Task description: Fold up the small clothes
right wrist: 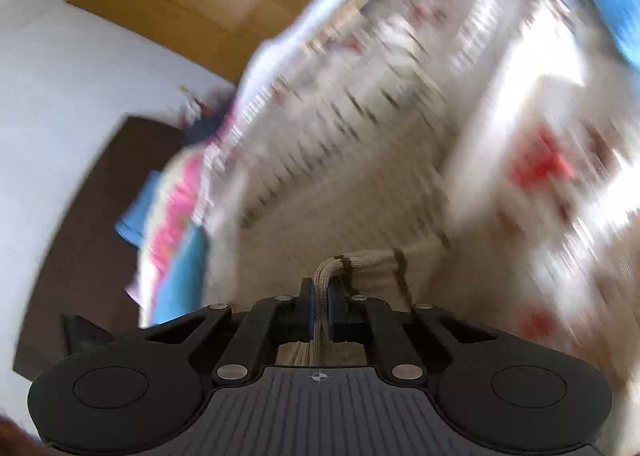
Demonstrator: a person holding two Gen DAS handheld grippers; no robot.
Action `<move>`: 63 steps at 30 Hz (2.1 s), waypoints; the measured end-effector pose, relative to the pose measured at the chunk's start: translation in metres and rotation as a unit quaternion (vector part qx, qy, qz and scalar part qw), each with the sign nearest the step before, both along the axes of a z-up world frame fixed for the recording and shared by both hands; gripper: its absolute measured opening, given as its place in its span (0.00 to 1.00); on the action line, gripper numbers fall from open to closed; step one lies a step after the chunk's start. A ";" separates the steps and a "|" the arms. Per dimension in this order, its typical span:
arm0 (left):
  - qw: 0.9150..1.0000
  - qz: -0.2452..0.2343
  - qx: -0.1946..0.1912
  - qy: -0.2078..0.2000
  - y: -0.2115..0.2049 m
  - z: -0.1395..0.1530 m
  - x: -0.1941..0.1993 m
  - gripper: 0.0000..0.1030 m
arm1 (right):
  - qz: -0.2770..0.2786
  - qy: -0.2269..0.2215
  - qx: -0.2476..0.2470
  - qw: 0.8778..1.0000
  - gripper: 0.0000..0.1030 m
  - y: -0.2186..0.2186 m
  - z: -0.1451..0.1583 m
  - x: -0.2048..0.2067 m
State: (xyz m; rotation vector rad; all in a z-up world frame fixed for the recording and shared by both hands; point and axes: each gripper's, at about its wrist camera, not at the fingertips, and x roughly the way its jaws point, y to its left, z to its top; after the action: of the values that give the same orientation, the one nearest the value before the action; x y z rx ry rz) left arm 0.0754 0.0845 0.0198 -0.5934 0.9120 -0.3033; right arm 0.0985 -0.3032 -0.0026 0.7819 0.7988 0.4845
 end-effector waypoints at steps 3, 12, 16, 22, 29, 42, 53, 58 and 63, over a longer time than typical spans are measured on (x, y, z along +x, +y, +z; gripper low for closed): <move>0.998 0.012 -0.018 -0.051 0.000 0.016 0.031 0.19 | -0.015 -0.055 0.001 0.998 0.06 0.009 0.021 0.032; 0.988 0.084 0.028 -0.126 -0.006 0.005 0.119 0.19 | -0.084 -0.114 -0.089 0.986 0.06 0.053 0.018 0.129; 0.989 0.112 0.016 -0.094 0.005 -0.026 0.147 0.19 | -0.115 -0.081 -0.134 0.981 0.05 0.057 -0.012 0.156; 0.987 0.111 0.066 -0.093 0.007 -0.039 0.153 0.19 | -0.143 -0.045 -0.151 0.977 0.05 0.040 -0.026 0.164; 0.981 0.119 0.080 -0.133 0.016 -0.009 0.166 0.19 | -0.160 -0.081 -0.123 0.976 0.05 0.036 0.013 0.178; 0.981 0.174 0.056 -0.070 0.051 -0.051 0.216 0.24 | -0.182 0.003 -0.122 0.976 0.18 0.027 -0.030 0.254; 0.953 0.291 0.050 -0.070 0.093 -0.036 0.206 0.59 | -0.176 -0.037 -0.185 0.966 0.28 0.014 -0.014 0.232; 0.966 0.224 0.084 -0.101 0.077 -0.019 0.186 0.61 | -0.134 -0.042 -0.228 0.963 0.31 0.021 -0.022 0.210; 0.963 0.100 0.212 -0.132 0.019 -0.023 0.183 0.63 | -0.096 -0.060 -0.318 0.941 0.32 0.043 -0.031 0.202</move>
State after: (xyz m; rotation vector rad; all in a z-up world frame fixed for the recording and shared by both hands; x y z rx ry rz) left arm 0.2585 0.1033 -0.0032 -0.2362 0.6258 0.0012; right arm 0.3009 -0.2605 -0.0337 0.2203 0.6972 0.0780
